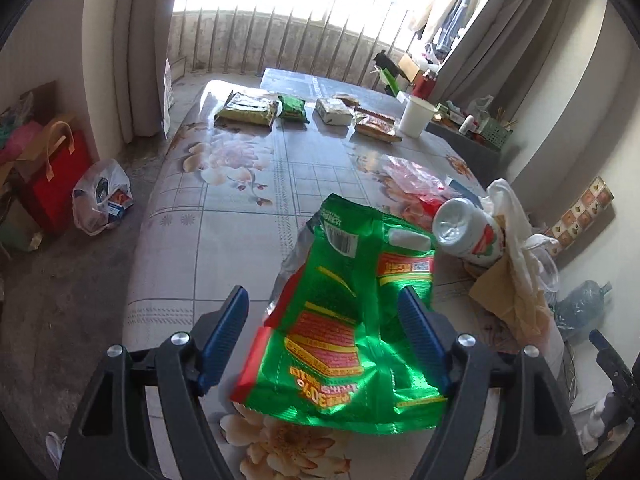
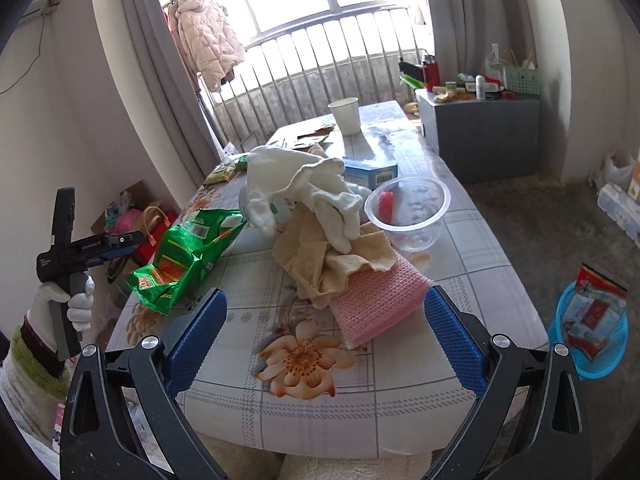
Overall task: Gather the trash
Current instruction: 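Grasp the green snack bag with the left gripper while the right gripper grasps the white glove, then carry the green bag with the left gripper while the right gripper carries the glove to the wastebasket, then open the left gripper over the wastebasket while the right gripper releases the glove into it, then move both grippers back to the table and grasp the tan paper with the left gripper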
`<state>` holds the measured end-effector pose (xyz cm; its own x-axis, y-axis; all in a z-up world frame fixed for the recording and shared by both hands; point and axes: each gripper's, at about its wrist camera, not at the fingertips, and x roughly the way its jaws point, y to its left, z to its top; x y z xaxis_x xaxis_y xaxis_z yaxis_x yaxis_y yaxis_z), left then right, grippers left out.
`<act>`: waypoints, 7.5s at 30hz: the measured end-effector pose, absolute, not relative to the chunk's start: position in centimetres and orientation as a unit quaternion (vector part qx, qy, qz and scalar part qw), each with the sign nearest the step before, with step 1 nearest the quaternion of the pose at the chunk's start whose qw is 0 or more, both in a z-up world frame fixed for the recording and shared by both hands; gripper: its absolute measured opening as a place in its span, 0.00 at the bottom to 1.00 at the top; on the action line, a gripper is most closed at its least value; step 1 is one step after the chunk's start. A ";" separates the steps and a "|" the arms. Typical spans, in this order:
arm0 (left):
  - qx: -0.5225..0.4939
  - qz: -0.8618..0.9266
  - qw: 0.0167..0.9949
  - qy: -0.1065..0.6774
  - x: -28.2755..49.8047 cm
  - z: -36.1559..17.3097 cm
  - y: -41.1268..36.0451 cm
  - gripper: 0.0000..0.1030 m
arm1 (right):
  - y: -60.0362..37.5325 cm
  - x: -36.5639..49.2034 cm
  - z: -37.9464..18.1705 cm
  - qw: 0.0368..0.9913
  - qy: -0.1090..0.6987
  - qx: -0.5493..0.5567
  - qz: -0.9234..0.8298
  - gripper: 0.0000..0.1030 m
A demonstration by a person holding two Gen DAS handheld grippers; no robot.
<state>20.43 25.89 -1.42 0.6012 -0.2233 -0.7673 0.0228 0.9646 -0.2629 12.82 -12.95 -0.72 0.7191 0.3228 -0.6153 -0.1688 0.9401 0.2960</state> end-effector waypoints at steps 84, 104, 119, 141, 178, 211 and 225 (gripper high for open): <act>-0.034 -0.283 0.915 0.284 15.9 12.5 10.2 0.00 | -23.4 14.6 9.2 0.943 0.230 0.218 0.099 0.06; 0.177 -0.479 0.786 0.348 22.9 7.6 -28.7 0.00 | -43.5 4.1 -0.6 0.890 0.226 0.347 -0.191 0.06; 0.178 -0.433 0.764 0.444 29.5 -11.8 -49.1 0.25 | -49.9 2.7 -11.4 0.815 0.279 0.447 -0.239 0.06; 0.145 -0.452 0.743 0.473 30.4 2.3 -32.2 0.34 | -51.4 15.3 -21.3 0.782 0.425 0.426 -0.164 0.06; -0.054 -0.315 0.833 0.451 28.3 6.8 3.2 0.47 | -53.9 15.3 -26.4 0.721 0.518 0.346 -0.302 0.54; -0.025 -0.261 0.886 0.383 23.6 -2.4 5.9 0.66 | -20.8 21.0 -1.3 0.881 0.377 0.277 0.067 0.75; 0.012 -0.242 0.882 0.403 27.2 -5.4 4.4 0.01 | -21.1 27.2 -4.8 0.847 0.421 0.322 0.046 0.31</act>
